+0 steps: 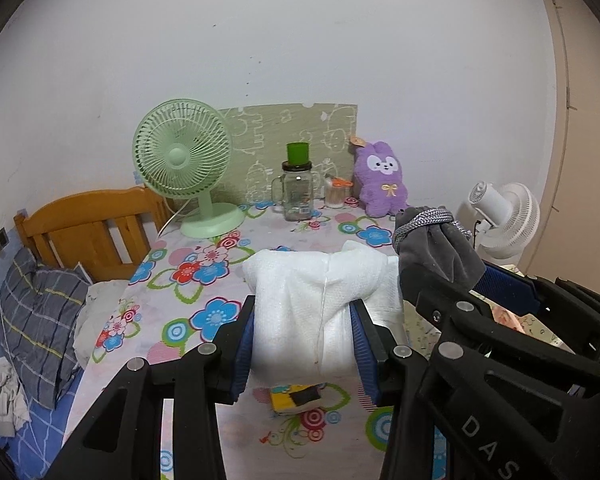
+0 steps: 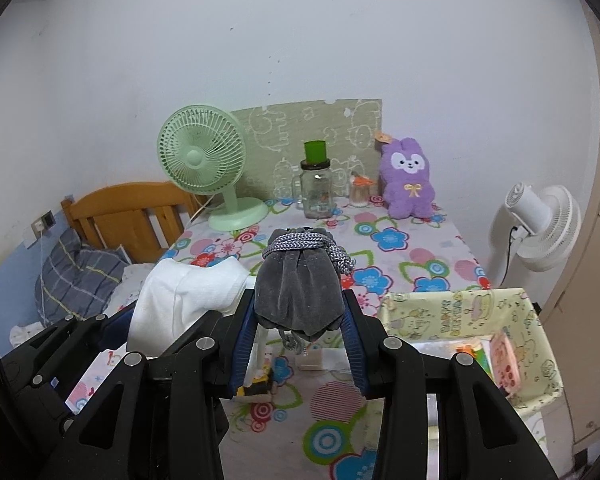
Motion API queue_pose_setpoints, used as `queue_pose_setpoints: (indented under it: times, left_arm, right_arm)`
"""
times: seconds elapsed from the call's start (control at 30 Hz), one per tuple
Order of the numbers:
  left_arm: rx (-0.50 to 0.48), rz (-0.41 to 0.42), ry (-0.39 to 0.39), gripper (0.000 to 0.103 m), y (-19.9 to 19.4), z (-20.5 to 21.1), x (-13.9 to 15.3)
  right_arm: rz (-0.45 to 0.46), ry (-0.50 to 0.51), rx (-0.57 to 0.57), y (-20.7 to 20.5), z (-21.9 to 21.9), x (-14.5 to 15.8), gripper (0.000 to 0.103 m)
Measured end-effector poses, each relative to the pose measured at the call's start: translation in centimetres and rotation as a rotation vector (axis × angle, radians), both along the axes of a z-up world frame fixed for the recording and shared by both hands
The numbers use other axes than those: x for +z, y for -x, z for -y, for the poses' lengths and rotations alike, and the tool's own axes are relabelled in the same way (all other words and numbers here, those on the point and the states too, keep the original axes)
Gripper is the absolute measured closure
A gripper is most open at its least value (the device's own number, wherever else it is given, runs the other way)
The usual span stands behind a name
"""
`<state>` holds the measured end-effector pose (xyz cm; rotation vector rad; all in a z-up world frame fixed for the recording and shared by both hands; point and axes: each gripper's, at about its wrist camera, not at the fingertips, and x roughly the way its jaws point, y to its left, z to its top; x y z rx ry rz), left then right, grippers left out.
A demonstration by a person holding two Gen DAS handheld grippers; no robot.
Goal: Organize soft objects
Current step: 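Lift the white cloth with the left tool while the right tool carries the gray sock toward the gift box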
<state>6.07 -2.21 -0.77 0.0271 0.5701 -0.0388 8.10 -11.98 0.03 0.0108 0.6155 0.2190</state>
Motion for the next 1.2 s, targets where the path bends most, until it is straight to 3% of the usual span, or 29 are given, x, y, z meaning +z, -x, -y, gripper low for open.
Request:
queue_pose_setpoints:
  times: [0.57,1.2]
  left_arm:
    - [-0.049,0.004,-0.017,0.058,-0.5,5.2,-0.2]
    - [-0.156,-0.047,-0.04,0.058,-2.4,11.7,-1.8]
  right_arm:
    - [0.011,-0.017,-0.044,0.2,5.0,0.1,0.059]
    - [-0.023,-0.024,-0.142,-0.8,11.4,-1.6,0.059]
